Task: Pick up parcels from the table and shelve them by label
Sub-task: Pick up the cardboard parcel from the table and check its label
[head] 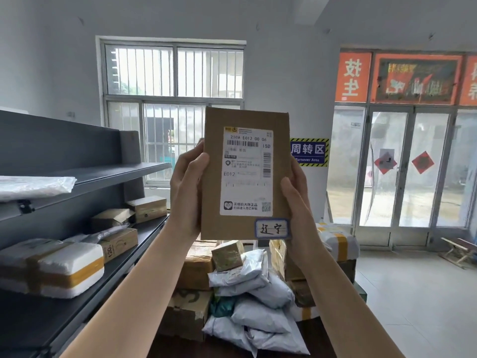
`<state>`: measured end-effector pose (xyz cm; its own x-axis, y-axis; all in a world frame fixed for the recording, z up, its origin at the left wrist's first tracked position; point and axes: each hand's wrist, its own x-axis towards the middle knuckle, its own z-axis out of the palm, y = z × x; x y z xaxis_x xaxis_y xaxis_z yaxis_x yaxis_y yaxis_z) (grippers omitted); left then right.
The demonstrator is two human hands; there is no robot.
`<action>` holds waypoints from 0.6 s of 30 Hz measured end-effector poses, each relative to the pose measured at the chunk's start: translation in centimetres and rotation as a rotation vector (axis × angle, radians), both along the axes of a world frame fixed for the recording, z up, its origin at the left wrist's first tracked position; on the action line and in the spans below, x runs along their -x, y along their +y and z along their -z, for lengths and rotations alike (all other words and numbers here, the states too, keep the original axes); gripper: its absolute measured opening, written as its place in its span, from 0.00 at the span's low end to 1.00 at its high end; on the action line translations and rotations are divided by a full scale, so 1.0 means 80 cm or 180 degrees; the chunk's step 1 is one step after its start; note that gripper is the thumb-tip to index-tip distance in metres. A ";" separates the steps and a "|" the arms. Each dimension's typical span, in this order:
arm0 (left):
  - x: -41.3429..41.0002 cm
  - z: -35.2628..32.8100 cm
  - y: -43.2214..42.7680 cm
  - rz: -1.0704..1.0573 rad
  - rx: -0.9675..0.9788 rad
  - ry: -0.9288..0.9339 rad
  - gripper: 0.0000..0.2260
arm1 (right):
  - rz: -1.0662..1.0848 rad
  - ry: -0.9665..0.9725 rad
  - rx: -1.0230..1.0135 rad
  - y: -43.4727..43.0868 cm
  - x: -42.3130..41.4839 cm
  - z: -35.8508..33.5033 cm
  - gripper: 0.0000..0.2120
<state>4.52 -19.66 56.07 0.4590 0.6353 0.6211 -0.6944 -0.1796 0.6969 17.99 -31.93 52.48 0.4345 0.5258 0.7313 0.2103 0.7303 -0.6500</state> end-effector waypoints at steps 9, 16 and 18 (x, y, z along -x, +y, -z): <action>0.038 0.019 -0.017 -0.0298 0.0219 0.0240 0.29 | 0.0110 -0.0077 -0.0199 0.008 0.025 -0.013 0.22; 0.109 0.028 -0.083 -0.1097 0.0124 0.0203 0.26 | -0.1038 0.0113 -0.0204 -0.010 0.067 0.005 0.25; 0.141 0.035 -0.107 -0.1290 0.0245 0.0202 0.26 | -0.1349 0.0204 -0.0141 -0.020 0.094 0.008 0.24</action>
